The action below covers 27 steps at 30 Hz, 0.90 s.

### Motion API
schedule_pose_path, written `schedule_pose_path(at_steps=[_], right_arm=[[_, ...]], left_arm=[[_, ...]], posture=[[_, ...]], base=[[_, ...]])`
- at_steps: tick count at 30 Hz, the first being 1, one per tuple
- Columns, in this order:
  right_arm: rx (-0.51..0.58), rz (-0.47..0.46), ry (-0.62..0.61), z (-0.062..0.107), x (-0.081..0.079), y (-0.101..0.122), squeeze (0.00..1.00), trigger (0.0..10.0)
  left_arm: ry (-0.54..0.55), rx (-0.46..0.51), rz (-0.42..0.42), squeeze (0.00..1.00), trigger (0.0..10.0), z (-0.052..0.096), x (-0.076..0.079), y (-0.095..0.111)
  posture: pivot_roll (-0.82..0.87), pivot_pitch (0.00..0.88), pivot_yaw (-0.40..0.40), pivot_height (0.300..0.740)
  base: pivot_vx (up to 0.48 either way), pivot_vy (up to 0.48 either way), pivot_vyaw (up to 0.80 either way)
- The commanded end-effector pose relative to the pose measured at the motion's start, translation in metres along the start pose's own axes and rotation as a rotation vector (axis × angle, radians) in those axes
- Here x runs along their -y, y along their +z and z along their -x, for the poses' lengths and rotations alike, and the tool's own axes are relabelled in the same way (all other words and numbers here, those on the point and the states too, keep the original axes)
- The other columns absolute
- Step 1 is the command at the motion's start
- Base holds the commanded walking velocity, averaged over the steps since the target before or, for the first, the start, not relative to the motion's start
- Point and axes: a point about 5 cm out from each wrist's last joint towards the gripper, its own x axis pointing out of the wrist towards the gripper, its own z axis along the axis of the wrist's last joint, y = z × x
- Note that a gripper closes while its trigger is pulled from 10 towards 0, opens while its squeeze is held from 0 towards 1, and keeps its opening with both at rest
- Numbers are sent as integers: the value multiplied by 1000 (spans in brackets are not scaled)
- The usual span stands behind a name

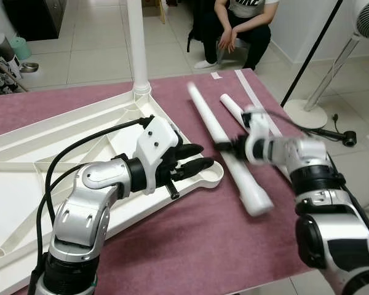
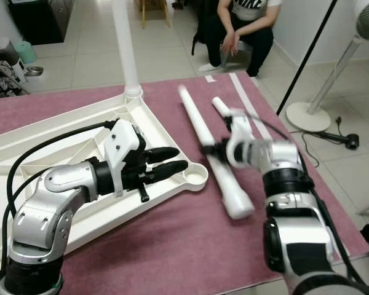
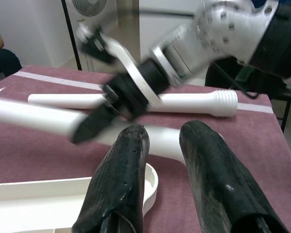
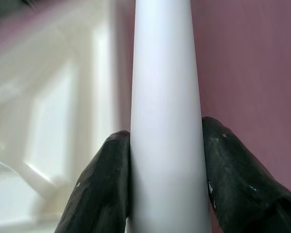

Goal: Building children table

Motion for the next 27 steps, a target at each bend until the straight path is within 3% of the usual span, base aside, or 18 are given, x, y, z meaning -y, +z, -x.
schedule_pose_path(at_steps=[1,3,5,7,8,11,12,14,17,18,20,21,22,23,24,25,27], right_arm=[[145,19,23,12,-13,27,0,10000],[268,66,-5,23,-23,42,0,10000],[317,92,-20,28,-27,46,0,10000],[389,212,-32,33,-35,45,0,10000],[389,212,-32,33,-35,45,0,10000],[486,425,-30,34,-51,31,0,10000],[486,425,-30,34,-51,31,0,10000],[525,599,-34,30,-64,14,0,10000],[557,656,-35,28,-77,-1,0,10000],[567,666,-44,25,-78,-5,0,10000],[573,673,-51,24,-79,-7,0,10000],[581,672,-54,22,-80,-10,0,10000],[595,681,-60,21,-82,-11,0,10000],[610,699,-63,21,-84,-11,0,10000],[620,713,-64,20,-85,-11,0,10000],[636,731,-69,20,-87,-11,0,10000],[646,741,-72,19,-87,-11,0,10000]], left_arm=[[203,-6,6,0,10000,3,-11,0],[245,-2,18,0,10000,2,-17,0],[270,0,26,0,10000,1,-20,0],[326,9,43,0,10000,-1,-29,1],[326,9,43,0,10000,-1,-29,1],[452,30,80,0,10000,-7,-47,7],[452,30,80,0,10000,-7,-47,7],[530,64,111,0,10000,-11,-59,14],[582,106,110,0,10000,-15,-68,23],[612,117,125,498,10000,-15,-71,25],[632,122,137,498,10000,-15,-74,25],[645,134,157,910,10000,-15,-75,26],[644,148,186,902,10000,-16,-75,28],[619,168,232,784,10000,-17,-73,29],[599,182,263,784,10000,-18,-71,30],[590,205,298,0,10000,-20,-69,33],[587,219,319,0,10000,-21,-68,35]], posture=[[30,0,14,740],[28,0,18,740],[25,0,22,740],[23,0,28,740],[23,0,28,740],[16,0,43,740],[16,0,43,740],[14,0,48,740],[13,0,49,740],[13,0,50,740],[13,0,50,740],[18,0,48,740],[19,0,48,740],[23,0,48,740],[23,0,48,740],[25,0,46,740],[27,0,45,740]], base=[[0,0,0],[0,0,0],[0,0,0],[0,0,0],[0,0,0],[0,0,0],[0,0,0],[0,0,0],[0,0,0],[0,0,0],[0,0,0],[0,0,0],[0,0,0],[0,0,0],[0,0,0],[0,0,0],[0,0,0]])
